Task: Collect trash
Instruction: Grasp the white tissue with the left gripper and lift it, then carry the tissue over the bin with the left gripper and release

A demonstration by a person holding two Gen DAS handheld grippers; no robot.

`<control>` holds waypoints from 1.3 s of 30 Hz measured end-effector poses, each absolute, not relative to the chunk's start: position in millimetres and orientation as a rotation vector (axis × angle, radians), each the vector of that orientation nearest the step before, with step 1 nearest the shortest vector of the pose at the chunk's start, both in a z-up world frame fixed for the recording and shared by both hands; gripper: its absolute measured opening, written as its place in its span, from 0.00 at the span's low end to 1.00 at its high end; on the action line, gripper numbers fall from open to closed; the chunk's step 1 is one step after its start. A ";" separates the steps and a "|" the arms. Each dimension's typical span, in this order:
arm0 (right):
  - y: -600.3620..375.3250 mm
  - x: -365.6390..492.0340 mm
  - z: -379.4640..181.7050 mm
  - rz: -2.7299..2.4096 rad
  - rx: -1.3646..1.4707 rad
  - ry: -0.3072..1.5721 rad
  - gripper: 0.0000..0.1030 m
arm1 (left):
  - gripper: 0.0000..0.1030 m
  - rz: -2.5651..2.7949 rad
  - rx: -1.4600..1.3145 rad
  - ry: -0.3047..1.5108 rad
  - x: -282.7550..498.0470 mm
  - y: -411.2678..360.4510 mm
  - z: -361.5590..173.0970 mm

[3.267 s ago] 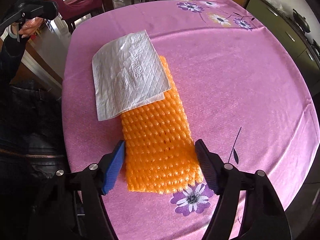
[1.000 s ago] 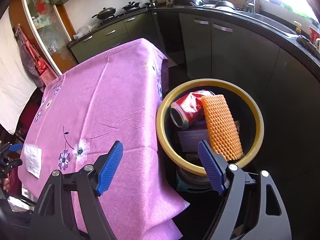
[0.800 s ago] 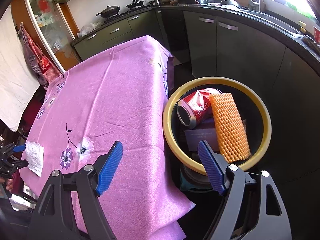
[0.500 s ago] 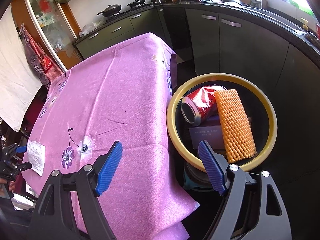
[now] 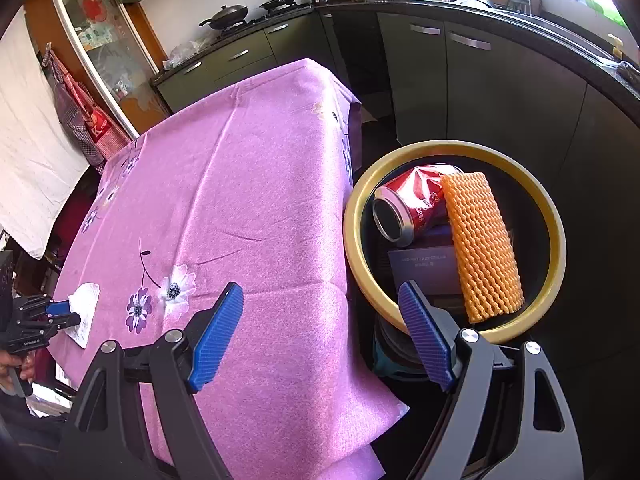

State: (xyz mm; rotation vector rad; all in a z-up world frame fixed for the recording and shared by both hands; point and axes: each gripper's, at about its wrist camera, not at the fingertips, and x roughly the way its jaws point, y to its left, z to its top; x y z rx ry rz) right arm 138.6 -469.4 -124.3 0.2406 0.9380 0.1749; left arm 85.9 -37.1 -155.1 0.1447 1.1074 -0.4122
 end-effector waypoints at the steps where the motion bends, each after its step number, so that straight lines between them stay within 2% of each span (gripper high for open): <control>1: -468.9 138.7 -124.8 0.177 0.242 0.938 0.77 | 0.22 -0.405 0.138 1.108 86.8 -34.7 -155.3; 6: -467.8 139.0 -124.1 0.181 0.244 0.937 0.77 | 0.09 -0.390 0.131 1.079 87.2 -29.4 -150.6; 9: -466.2 138.3 -123.2 0.185 0.242 0.935 0.77 | 0.05 -0.398 0.137 1.051 85.0 -29.4 -142.9; 23: -479.6 121.3 -111.5 0.140 0.254 0.895 0.79 | 0.05 -0.479 0.226 0.895 87.9 -53.6 -78.4; 33: -520.7 91.0 -111.5 0.013 0.312 0.856 0.79 | 0.05 -0.761 0.358 0.786 127.9 -167.1 -23.8; 39: -545.5 75.8 -118.1 -0.049 0.349 0.846 0.79 | 0.05 -0.922 0.429 0.764 153.1 -260.9 -20.5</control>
